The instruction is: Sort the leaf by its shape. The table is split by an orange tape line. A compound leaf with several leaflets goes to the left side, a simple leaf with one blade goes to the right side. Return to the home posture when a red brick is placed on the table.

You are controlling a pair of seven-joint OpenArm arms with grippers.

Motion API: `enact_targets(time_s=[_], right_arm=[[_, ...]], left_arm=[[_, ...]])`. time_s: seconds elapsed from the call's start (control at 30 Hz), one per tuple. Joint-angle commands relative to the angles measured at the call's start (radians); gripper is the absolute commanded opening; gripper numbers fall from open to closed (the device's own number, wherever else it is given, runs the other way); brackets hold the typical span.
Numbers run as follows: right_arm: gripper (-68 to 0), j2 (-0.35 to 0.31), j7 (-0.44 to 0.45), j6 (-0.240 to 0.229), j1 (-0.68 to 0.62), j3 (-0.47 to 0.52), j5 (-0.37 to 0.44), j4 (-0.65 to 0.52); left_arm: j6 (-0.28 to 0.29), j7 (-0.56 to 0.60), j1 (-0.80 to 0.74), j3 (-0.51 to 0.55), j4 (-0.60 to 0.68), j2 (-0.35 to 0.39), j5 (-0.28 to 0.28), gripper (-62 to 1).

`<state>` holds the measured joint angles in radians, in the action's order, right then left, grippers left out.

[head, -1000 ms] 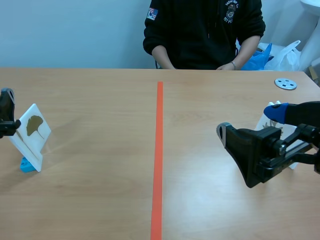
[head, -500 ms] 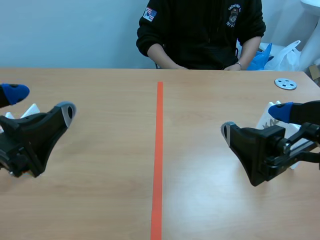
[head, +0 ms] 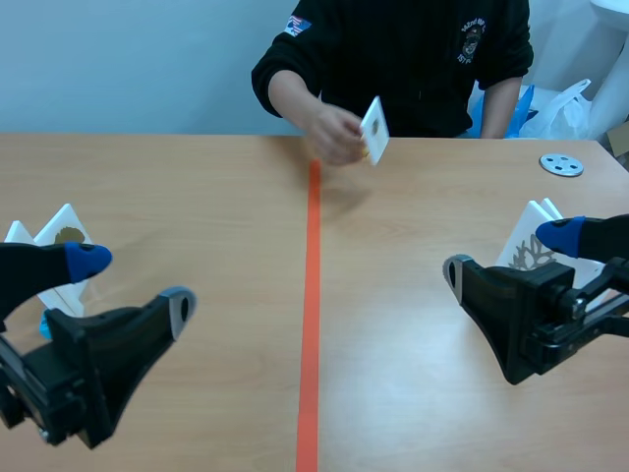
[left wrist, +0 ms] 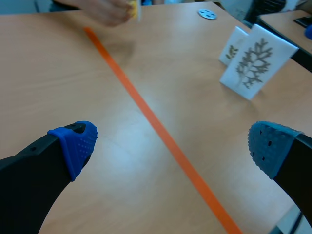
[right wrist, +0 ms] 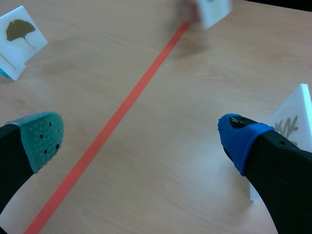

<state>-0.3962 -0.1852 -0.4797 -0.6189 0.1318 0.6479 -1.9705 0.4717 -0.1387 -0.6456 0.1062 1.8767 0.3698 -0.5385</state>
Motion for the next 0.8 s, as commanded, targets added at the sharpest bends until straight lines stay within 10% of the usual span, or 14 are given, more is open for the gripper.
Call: enact_targets(time_s=[0.0,0.17,0.77], right_arm=[[0.4,-0.011,0.011,0.0,0.001,0.008,0.011,-0.02],[0.4,-0.011,0.011,0.0,0.001,0.008,0.011,-0.02],[0.4,-0.011,0.011,0.0,0.001,0.008,0.011,-0.02]], left_arm=[[-0.016,0.02,0.002,-0.023,0.017,-0.016,0.019,1.4],[-0.077,0.044,0.017,-0.091,0.015,-0.026,0.127,1.4],[-0.081,0.068,0.016,-0.106,0.015,-0.026,0.071,1.4]])
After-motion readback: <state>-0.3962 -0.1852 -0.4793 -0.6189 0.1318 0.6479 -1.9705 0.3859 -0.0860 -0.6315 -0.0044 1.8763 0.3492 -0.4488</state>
